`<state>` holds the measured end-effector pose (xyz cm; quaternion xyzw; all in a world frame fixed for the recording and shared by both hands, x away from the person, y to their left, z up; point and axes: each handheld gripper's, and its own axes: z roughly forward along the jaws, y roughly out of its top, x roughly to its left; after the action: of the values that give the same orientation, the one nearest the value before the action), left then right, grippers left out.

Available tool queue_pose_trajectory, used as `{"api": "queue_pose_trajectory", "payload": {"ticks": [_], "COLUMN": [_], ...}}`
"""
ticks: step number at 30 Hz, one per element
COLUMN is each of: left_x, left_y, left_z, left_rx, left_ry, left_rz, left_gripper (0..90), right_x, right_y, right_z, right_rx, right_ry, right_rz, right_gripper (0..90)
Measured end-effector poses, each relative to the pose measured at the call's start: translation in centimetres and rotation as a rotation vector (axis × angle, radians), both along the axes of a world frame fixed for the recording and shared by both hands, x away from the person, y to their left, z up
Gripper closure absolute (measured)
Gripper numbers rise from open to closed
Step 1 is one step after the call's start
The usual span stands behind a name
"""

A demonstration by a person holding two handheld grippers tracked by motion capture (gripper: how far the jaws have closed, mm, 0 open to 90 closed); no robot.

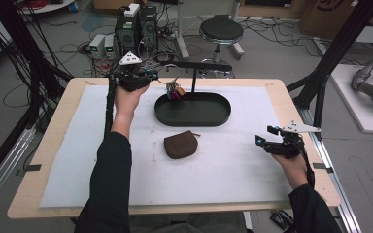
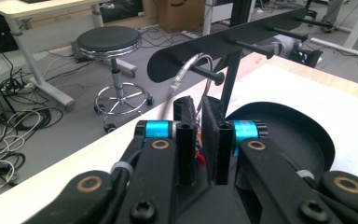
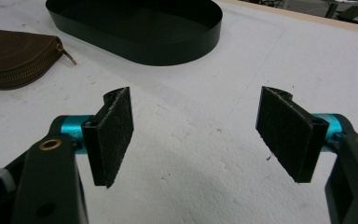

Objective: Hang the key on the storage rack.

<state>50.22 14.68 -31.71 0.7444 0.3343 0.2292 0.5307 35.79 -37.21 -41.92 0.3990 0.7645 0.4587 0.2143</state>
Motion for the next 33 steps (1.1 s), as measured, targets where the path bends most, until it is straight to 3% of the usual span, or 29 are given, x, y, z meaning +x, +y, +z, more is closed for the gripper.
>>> {"api": "queue_pose_trajectory", "payload": {"ticks": [7,14,19,20,22,25,31,33], "left_x": [-0.4,-2.0,-4.7,-4.7,-6.3,-7.4,-11.7,-12.2], "left_y": [0.1,-0.2,0.3,0.3,0.8,1.3,2.5,2.6], "left_z": [-0.2,-0.1,-0.2,-0.2,-0.4,-0.7,-2.5,-2.9], "left_rx": [0.019,0.053,0.045,0.045,0.038,0.035,0.025,0.026], "left_ry": [-0.005,-0.003,-0.044,-0.044,-0.057,-0.061,-0.07,-0.073], "left_rz": [-0.001,-0.009,-0.034,-0.034,-0.045,-0.056,-0.073,-0.072], "left_gripper": [77.3,54.3,45.6,44.8,41.6,38.5,33.0,31.5], "right_x": [0.0,-0.1,0.0,0.0,0.0,0.0,0.0,0.0], "right_y": [0.0,0.0,0.0,0.0,0.0,0.1,0.0,0.0], "right_z": [0.0,0.0,0.0,0.0,0.0,0.0,0.0,0.0], "right_rx": [0.001,0.0,-0.003,-0.002,-0.004,-0.003,-0.005,-0.006], "right_ry": [-0.001,0.0,-0.002,-0.002,-0.002,0.001,-0.001,0.0], "right_rz": [-0.002,-0.001,-0.001,-0.001,-0.001,-0.003,-0.006,-0.008], "right_gripper": [28.1,28.1,28.1,28.1,28.1,28.1,28.1,28.1]}}
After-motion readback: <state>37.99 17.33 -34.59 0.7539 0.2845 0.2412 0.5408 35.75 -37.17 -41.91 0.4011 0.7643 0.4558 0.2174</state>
